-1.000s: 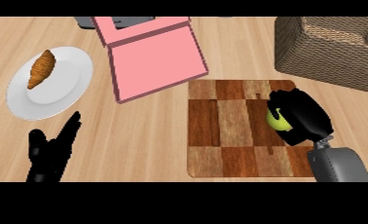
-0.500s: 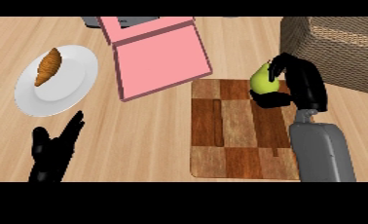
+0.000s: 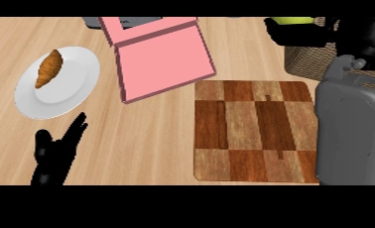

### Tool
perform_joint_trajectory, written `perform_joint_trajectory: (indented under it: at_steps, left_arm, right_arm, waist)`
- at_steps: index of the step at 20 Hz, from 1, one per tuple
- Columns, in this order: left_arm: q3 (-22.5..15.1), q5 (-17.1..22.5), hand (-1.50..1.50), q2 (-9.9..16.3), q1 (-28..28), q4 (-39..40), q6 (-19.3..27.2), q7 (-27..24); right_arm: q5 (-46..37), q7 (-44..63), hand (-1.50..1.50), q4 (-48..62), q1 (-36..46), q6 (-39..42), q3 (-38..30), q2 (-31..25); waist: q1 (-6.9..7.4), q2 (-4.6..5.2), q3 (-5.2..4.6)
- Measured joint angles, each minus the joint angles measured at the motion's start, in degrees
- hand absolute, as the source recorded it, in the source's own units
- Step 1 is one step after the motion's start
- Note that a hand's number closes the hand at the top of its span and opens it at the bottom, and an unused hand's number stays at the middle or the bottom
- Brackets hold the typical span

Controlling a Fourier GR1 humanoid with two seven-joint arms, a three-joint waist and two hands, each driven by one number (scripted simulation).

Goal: Pick the pear from the cutting board and place it in the basket

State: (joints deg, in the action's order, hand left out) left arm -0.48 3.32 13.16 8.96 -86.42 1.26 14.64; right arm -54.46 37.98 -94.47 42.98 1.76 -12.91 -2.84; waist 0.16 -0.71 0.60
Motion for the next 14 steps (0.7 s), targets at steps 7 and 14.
perform_joint_trajectory:
  at_steps: [7, 14]
  left_arm:
    - [0.4, 0.2, 0.00, -0.3, -0.5, 0.6, -0.9, -0.7]
    - [0.3, -0.6, 0.00, -0.9, -1.2, 0.0, -0.3, 1.0]
  right_arm:
    - [1.4, 7.2, 1.50, 4.9, 11.9, 3.4, -7.3, -8.6]
    - [4.2, 4.7, 1.50, 15.3, 16.0, 4.1, -11.9, -17.0]
  waist:
    - [0.23, 0.21, 0.12]
    - [0.55, 0.45, 0.06]
